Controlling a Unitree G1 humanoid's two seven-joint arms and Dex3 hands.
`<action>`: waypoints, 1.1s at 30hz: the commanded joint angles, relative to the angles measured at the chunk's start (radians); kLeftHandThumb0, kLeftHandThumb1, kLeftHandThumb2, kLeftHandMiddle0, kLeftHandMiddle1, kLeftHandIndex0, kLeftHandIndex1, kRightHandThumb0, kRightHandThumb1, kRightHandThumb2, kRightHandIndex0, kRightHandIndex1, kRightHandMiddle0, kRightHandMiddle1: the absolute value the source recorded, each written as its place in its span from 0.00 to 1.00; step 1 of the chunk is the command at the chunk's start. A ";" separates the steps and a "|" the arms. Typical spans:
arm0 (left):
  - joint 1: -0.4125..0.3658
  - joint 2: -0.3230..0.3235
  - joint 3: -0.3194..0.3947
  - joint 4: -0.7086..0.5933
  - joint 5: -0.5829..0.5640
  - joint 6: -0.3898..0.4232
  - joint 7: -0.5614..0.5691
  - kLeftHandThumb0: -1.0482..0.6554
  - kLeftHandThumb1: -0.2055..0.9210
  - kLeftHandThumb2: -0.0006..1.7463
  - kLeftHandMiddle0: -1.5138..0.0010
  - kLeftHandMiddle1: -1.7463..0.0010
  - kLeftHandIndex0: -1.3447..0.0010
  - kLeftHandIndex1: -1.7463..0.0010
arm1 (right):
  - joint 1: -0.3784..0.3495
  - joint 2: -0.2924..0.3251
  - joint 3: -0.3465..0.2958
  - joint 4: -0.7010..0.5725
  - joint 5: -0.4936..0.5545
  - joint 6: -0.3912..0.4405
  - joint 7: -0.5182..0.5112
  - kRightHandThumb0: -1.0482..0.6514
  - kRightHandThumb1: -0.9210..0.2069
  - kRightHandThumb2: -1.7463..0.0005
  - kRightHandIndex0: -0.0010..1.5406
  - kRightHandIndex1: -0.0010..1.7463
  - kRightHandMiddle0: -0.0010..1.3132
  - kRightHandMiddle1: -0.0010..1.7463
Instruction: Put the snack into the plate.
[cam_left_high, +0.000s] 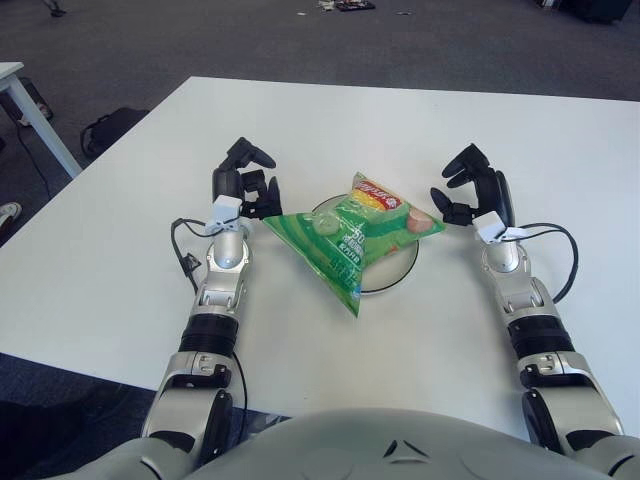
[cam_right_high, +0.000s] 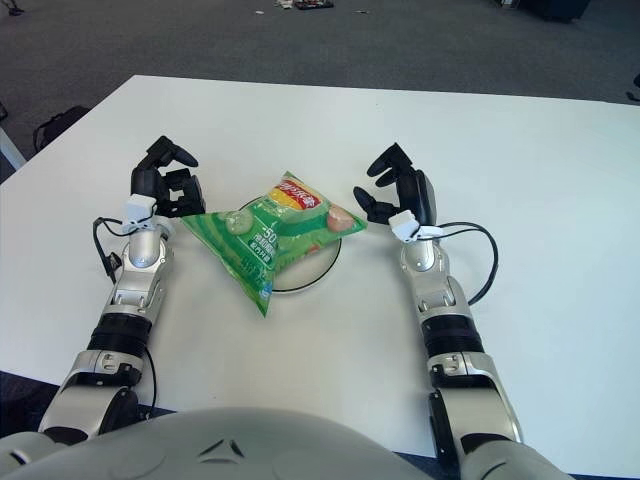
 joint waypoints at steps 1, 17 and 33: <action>0.188 -0.024 -0.002 0.086 -0.010 0.014 -0.020 0.30 0.36 0.84 0.08 0.00 0.47 0.00 | 0.138 0.038 0.014 0.113 0.039 -0.040 0.007 0.61 0.50 0.32 0.41 0.83 0.37 1.00; 0.202 -0.030 -0.004 0.055 -0.034 0.043 -0.072 0.30 0.35 0.84 0.08 0.00 0.46 0.00 | 0.145 0.141 -0.083 0.111 0.340 0.023 0.152 0.61 0.73 0.11 0.50 0.99 0.43 0.99; 0.189 -0.031 -0.008 0.043 -0.063 0.072 -0.104 0.31 0.37 0.83 0.08 0.00 0.48 0.00 | 0.191 0.222 -0.139 -0.079 0.636 0.308 0.298 0.61 0.87 0.00 0.56 1.00 0.53 0.99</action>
